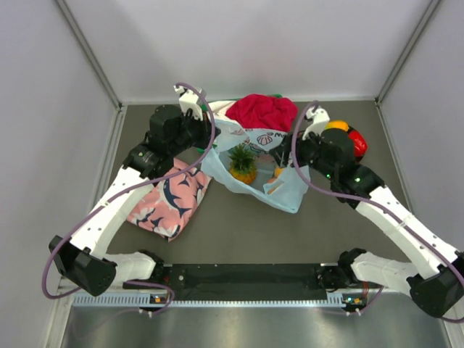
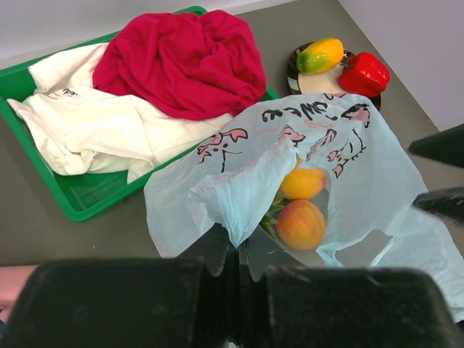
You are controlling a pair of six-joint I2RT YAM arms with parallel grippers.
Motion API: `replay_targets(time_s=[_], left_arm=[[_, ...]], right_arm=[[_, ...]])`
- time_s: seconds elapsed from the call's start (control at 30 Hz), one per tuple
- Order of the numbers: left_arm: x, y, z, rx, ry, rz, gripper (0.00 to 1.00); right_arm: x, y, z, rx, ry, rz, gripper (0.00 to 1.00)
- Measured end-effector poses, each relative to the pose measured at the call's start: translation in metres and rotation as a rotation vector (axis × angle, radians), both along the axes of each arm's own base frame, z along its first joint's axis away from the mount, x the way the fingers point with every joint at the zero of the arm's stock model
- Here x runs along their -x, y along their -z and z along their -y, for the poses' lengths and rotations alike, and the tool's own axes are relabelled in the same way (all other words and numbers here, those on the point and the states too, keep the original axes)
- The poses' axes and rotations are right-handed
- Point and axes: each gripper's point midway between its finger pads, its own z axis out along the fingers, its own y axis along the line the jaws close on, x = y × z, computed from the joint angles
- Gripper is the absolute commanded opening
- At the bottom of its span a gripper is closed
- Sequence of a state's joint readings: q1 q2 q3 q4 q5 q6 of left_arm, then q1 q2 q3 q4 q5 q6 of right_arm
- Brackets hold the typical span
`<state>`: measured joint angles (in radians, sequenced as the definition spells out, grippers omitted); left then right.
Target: Place the fruits into the plastic bag
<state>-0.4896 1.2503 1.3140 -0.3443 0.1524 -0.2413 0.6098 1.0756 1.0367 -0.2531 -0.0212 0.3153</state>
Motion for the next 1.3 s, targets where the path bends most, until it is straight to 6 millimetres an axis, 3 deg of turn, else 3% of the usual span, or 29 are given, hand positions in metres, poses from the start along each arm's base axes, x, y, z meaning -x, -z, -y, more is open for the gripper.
replay_targets(time_s=[0.1, 0.2, 0.7, 1.0, 1.13, 1.3], left_arm=[[0.000, 0.000, 0.000, 0.000, 0.000, 0.000, 0.00], [0.000, 0.000, 0.000, 0.000, 0.000, 0.000, 0.00], [0.000, 0.000, 0.000, 0.000, 0.000, 0.000, 0.00], [0.000, 0.000, 0.000, 0.000, 0.000, 0.000, 0.00], [0.000, 0.000, 0.000, 0.000, 0.000, 0.000, 0.00], [0.000, 0.000, 0.000, 0.000, 0.000, 0.000, 0.00]], right_arm=[[-0.009, -0.013, 0.031, -0.020, 0.078, 0.027, 0.71], [-0.021, -0.014, 0.062, -0.019, 0.172, 0.020, 0.72], [-0.079, 0.057, 0.202, 0.057, 0.631, -0.190, 0.81], [-0.103, 0.135, 0.238, 0.098, 0.774, -0.395, 0.86], [-0.106, 0.144, 0.259, 0.086, 0.861, -0.430, 0.87], [-0.122, 0.138, 0.283, 0.093, 0.966, -0.430, 0.87]])
